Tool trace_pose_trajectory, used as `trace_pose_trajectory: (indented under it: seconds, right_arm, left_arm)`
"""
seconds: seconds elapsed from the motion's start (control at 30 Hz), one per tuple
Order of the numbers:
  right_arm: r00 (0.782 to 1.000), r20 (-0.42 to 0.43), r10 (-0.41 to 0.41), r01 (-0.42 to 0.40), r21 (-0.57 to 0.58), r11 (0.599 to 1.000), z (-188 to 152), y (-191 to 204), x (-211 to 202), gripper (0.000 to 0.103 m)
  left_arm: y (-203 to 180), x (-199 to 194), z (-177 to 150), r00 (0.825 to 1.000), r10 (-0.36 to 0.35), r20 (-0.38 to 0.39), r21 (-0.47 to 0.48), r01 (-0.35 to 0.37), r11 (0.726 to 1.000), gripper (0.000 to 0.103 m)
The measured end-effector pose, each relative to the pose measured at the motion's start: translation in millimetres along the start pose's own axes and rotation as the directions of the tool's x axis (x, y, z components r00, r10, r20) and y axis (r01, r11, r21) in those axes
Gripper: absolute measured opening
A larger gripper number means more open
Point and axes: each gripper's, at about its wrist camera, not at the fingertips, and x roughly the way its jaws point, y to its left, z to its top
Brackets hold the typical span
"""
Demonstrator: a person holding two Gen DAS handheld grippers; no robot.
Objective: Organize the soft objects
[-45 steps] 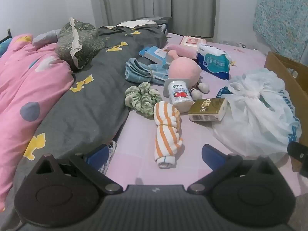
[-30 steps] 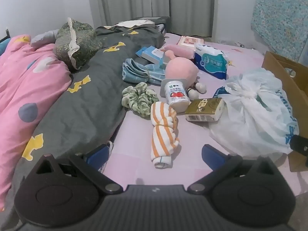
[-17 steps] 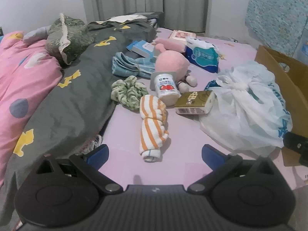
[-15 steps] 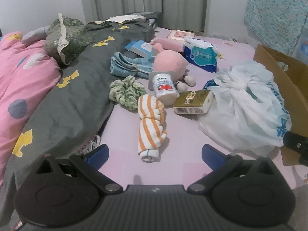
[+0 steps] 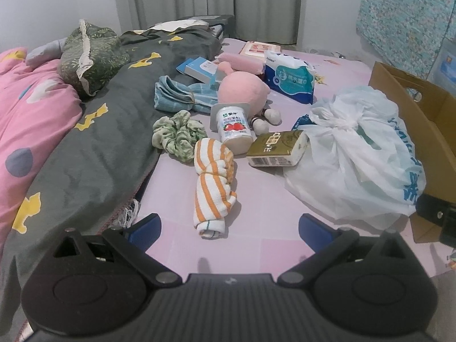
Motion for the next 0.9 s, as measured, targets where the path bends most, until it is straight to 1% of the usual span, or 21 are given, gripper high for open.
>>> trace_pose_trajectory:
  seconds: [0.5,0.9]
  right_arm:
    - [1.0,-0.005,-0.003,0.003,0.001,1.0,-1.3,-0.8,1.4,0.102]
    - [1.0,-0.014,-0.004,0.004,-0.003,1.0,-2.9,1.2,3.3,0.102]
  left_arm:
    - [-1.9,1.3,-1.6,1.0,-0.007,-0.004,0.0,0.007,1.0,0.103]
    - [-0.2,1.3,-2.8,1.0,0.001,-0.006,0.001,-0.001,1.0,0.103]
